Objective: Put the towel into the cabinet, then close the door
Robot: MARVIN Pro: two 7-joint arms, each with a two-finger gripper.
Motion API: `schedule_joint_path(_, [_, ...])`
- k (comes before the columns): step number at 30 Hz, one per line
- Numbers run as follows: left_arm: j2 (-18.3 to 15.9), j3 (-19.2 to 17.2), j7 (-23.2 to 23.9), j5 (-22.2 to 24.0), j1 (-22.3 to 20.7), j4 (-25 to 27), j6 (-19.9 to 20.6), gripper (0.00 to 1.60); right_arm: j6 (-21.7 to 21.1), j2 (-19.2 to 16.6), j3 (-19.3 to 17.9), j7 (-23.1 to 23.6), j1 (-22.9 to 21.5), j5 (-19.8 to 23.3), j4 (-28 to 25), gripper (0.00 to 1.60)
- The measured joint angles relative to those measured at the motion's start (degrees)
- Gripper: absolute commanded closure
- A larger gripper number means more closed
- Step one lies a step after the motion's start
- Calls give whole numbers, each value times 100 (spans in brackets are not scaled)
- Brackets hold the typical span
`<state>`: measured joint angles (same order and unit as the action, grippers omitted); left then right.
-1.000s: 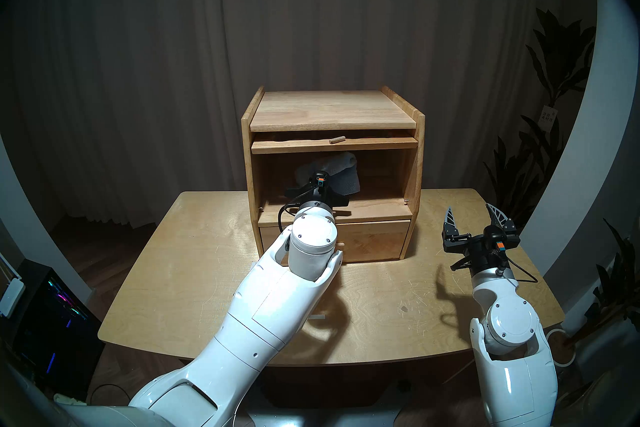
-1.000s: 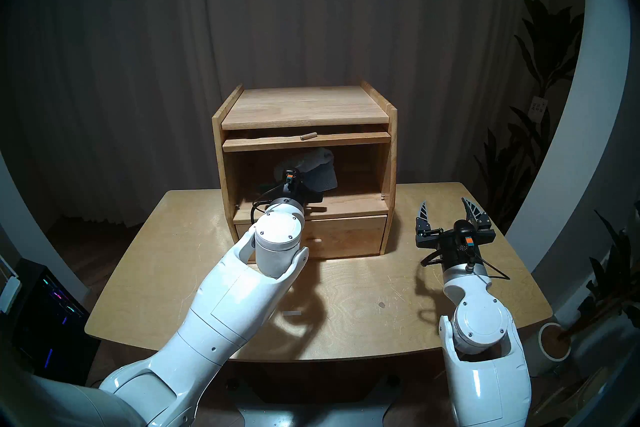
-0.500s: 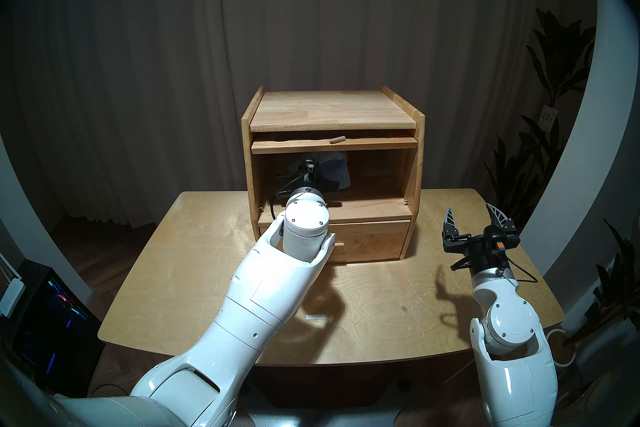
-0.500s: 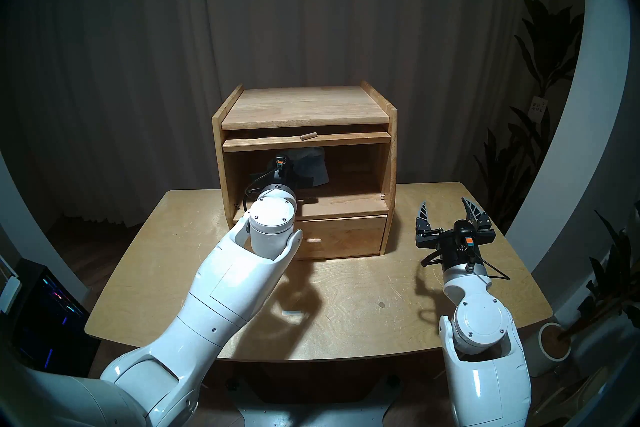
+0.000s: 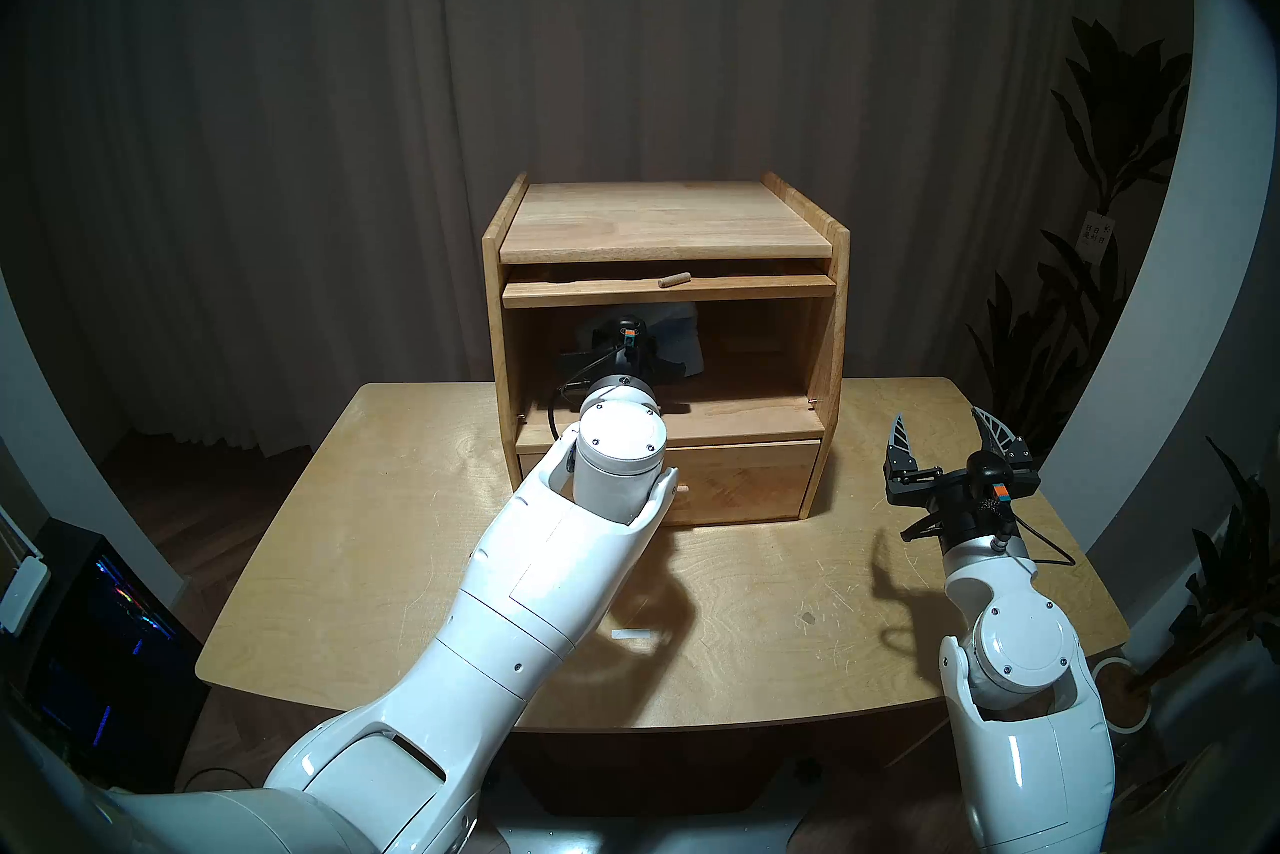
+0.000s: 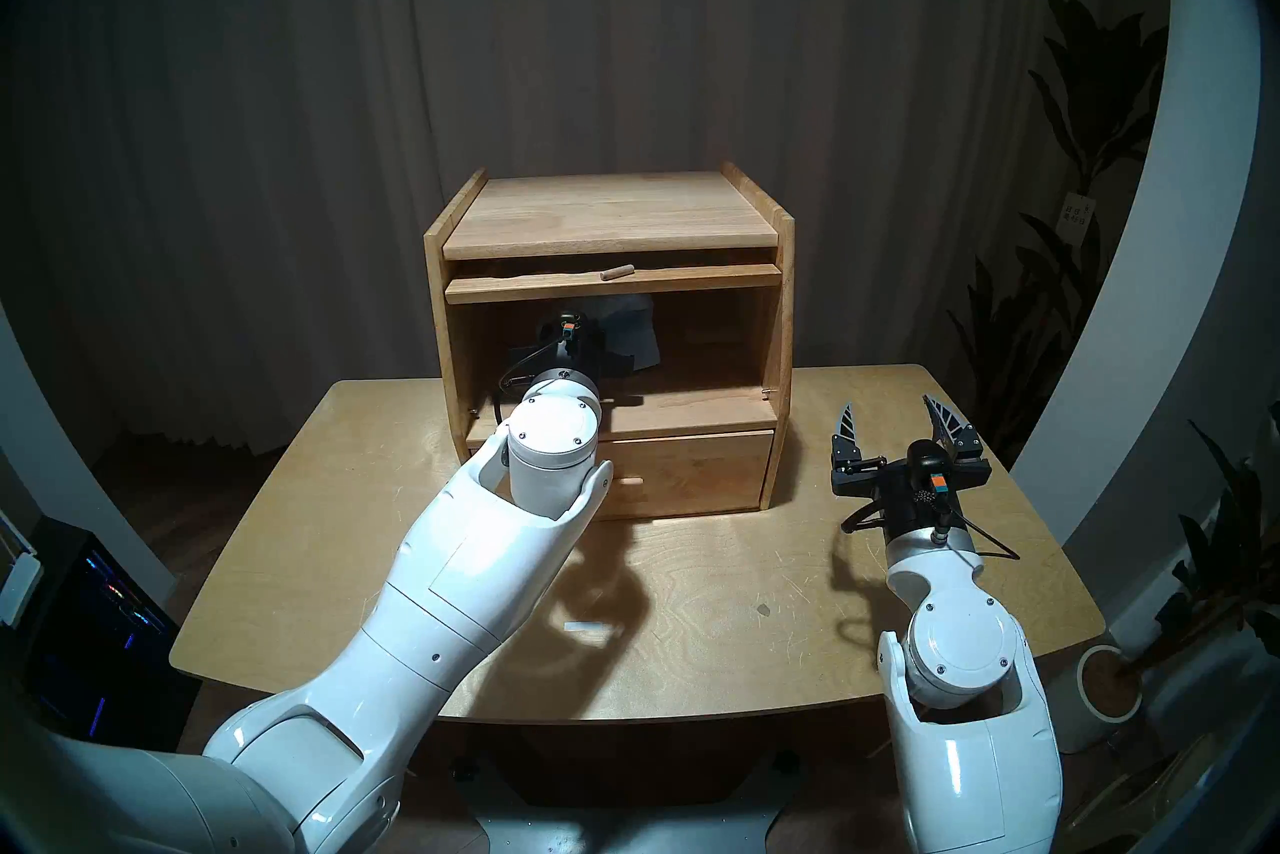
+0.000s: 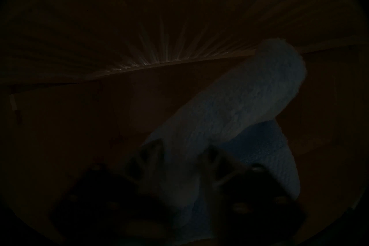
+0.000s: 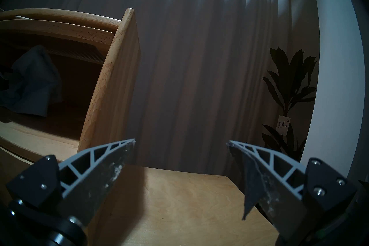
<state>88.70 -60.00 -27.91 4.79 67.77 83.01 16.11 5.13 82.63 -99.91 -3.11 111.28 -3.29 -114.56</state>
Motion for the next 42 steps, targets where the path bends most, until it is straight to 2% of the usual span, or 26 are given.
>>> schedule_joint_path(7, [-3,60,-7,18,85,140,92,0,0,0,0,0,1,0,-2,0])
schedule_joint_path(15, [-113,82,14,173,493,708,295,0,0,1,0,0,1,0,-2,0])
schedule_joint_path(26, [-319,249,64,415,1100,1503,27,0,0,1,0,0,-3,0,12,0])
schedule_joint_path(27, [-338,246,88,448,1138,1572,-18,31,0,1,0,0,-3,0,14,0])
schedule_joint_path(28, [-355,234,111,481,1173,1644,-63,48,0,1,0,0,-3,0,16,0])
schedule_joint_path(29, [-376,207,145,536,1215,1745,-124,128,0,1,0,0,-5,0,19,0])
schedule_joint_path(30, [-383,192,159,560,1230,1783,-152,160,0,1,0,0,-5,0,21,0])
schedule_joint_path(42, [-720,-135,457,949,1616,2669,-573,160,0,1,0,1,-14,2,70,0])
